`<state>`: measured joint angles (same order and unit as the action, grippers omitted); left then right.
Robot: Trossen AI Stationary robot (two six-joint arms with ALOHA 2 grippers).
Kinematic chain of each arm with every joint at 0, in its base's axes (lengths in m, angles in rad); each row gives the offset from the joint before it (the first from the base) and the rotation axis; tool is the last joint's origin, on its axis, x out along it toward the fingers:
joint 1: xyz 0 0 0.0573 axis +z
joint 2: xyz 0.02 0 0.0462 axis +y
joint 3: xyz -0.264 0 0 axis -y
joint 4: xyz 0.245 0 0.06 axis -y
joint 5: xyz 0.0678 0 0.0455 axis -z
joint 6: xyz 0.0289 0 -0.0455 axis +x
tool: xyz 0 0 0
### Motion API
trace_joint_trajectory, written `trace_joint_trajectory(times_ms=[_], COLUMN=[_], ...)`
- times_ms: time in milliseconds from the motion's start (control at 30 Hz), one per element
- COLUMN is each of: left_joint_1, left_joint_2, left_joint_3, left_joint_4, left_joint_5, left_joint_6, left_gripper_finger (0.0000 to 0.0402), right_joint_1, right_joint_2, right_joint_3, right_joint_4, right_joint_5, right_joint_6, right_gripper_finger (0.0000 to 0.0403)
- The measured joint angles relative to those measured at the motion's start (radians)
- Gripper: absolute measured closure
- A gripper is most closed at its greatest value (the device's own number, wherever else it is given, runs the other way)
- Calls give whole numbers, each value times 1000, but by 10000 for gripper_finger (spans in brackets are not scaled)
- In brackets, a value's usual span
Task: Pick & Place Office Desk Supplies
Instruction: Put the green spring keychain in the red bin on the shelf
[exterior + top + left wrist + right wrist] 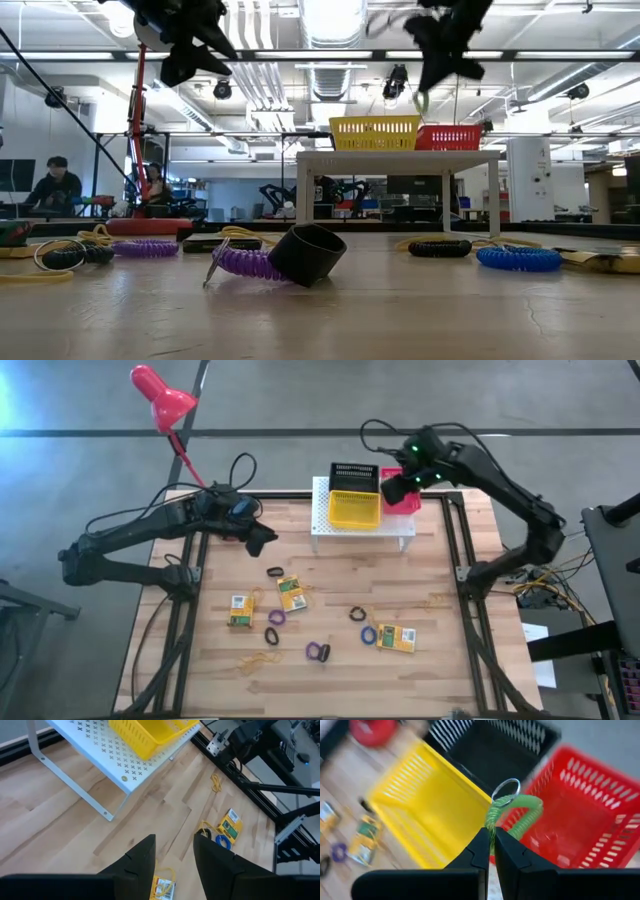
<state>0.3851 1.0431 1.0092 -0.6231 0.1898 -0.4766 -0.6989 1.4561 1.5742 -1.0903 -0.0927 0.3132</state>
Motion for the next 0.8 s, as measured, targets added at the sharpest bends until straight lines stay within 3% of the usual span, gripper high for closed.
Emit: trace_joint_trajectory(times_ms=[333,600,800], left_joint_1=[0,0,0], left_joint_2=[0,0,0], left_joint_3=[0,0,0], left_joint_4=[2,5,5], left_joint_5=[-44,-60,-67], left_joint_6=[-22,-56,-56], left_gripper_finger=[264,264,264], right_joint_1=[-113,-120,-123], right_joint_2=[192,229,208], right_joint_3=[7,7,9], right_joint_4=[-33,-18,10], right_joint_5=[-3,147,140], right_joint_6=[-120,-160,-160], right_gripper_finger=[390,388,332])
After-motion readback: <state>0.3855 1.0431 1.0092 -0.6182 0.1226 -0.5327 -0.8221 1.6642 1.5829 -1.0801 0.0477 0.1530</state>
